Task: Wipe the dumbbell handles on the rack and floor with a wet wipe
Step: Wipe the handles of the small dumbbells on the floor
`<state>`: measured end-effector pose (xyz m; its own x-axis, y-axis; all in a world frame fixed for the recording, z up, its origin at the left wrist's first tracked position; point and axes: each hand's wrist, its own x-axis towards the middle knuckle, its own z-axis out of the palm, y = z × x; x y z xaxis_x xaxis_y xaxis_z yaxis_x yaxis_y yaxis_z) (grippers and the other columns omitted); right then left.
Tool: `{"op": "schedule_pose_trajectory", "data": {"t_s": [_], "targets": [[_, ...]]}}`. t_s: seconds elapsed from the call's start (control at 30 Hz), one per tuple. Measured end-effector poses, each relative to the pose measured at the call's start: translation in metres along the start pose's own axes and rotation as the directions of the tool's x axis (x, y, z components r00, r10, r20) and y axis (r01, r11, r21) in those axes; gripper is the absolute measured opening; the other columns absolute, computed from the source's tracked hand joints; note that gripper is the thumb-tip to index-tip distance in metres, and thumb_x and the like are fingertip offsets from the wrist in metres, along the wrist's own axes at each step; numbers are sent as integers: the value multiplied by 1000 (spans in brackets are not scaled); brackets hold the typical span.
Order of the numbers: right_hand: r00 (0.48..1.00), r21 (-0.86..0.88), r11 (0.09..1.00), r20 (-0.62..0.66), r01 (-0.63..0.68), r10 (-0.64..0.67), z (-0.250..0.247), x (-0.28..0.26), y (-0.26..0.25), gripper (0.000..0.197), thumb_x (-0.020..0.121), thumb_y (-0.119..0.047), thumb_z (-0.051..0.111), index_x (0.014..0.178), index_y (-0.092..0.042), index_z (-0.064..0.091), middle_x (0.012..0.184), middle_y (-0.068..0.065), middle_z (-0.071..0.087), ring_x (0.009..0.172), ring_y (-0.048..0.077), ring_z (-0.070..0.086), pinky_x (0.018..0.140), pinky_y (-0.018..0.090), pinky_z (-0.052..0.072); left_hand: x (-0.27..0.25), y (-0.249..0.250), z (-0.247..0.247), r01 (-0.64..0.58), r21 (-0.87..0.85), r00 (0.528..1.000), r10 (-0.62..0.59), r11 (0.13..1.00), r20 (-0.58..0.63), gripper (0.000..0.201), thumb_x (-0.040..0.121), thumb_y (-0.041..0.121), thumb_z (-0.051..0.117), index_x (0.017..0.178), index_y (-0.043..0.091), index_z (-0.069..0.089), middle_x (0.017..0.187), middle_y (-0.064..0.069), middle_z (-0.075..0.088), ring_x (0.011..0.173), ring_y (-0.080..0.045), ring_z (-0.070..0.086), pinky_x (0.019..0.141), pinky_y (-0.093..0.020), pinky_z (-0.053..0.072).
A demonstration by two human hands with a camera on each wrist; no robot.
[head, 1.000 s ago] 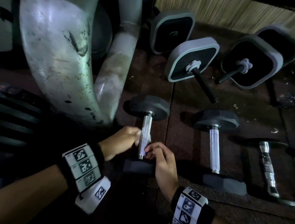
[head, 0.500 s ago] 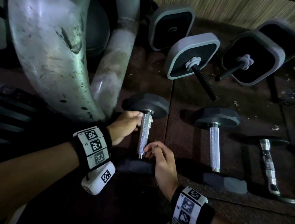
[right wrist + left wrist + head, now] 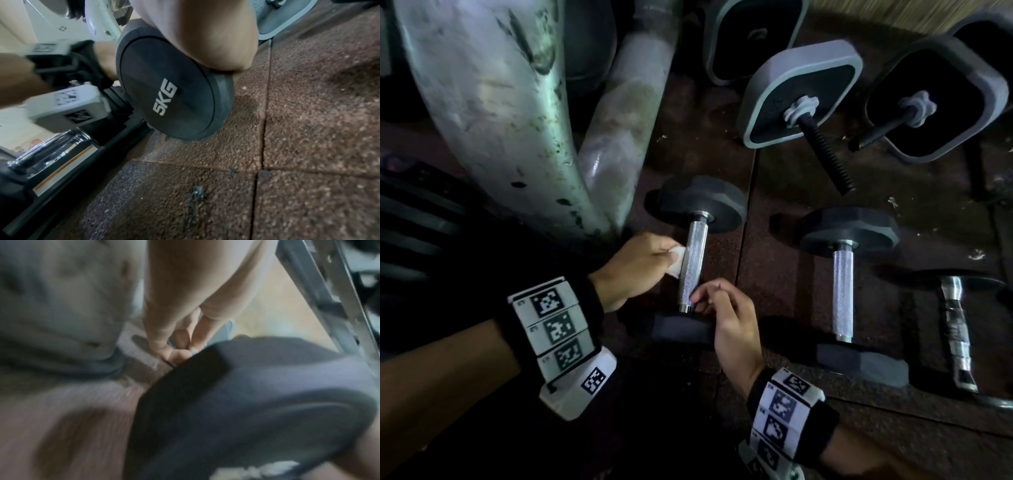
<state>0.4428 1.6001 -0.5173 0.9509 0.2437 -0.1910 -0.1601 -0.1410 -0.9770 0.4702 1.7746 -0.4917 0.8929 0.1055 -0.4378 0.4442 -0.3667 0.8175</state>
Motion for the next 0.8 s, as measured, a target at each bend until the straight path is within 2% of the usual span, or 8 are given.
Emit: {"op": "schedule_pose_trajectory", "data": {"t_s": [0.17,0.27,0.3,0.4,0.47,0.53,0.67,0.8], "targets": [[1000,3,1000,1,-14,14,0,0,-2,30,88,-29,45,71,-14,66,76,0,67,76,15,60,78,39,47,-3,4,10,14,-41,1000,-13,999,22,26,103,9,45,105,6,71,92,-2,73,71,4,63,64,-8,47],[1000,-12,1000,-15,8,-9,0,-1,-2,29,88,-20,44,71,-11,65,76,-1,68,78,13,62,79,28,44,-19,-9,11,-68,177,998,66,982,16,22,99,7,50,95,6,72,91,-3,76,88,-13,70,87,-33,54],[1000,-16,1000,-21,10,-10,1,-1,-2,29,88,-19,44,71,-10,65,76,-1,68,77,13,62,78,28,44,-23,-15,10,-64,188,998,60,980,27,21,98,7,51,97,5,73,94,-5,76,92,-15,70,91,-34,53],[1000,-7,1000,-12,-11,11,2,-1,-3,29,88,-18,44,71,-8,65,74,0,67,74,13,60,76,32,45,-24,-13,13,27,10,996,-28,1000,83,22,100,2,49,102,-4,70,102,-19,73,88,-12,62,82,-24,48],[1000,-24,1000,-9,-2,1,1,-2,-3,29,88,-18,43,71,-7,65,74,-1,67,74,11,60,76,28,44,-19,-8,18,74,-56,992,-68,996,105,24,98,-3,47,100,-6,70,96,-21,73,81,-14,60,79,-27,47],[1000,-39,999,-18,21,-22,-1,-2,-3,29,87,-16,43,71,-7,65,75,-1,68,76,10,61,77,24,43,-20,-13,17,88,-9,991,-87,996,100,22,94,-1,50,92,-5,71,82,-14,72,75,-13,58,77,-31,46],[995,-44,999,-95,1,-6,2,-4,-1,26,86,-18,44,72,-12,65,75,-5,67,78,10,62,79,24,45,-29,-28,7,95,101,977,-112,990,184,27,82,26,56,87,4,71,80,-5,74,74,-9,59,76,-33,48],[980,-81,987,-160,-136,122,2,-7,2,30,82,-31,43,83,-16,70,83,-10,70,85,5,62,84,26,45,0,-5,7,11,-92,998,-5,996,64,22,94,5,52,77,0,64,63,4,58,60,0,49,64,-19,40]]}}
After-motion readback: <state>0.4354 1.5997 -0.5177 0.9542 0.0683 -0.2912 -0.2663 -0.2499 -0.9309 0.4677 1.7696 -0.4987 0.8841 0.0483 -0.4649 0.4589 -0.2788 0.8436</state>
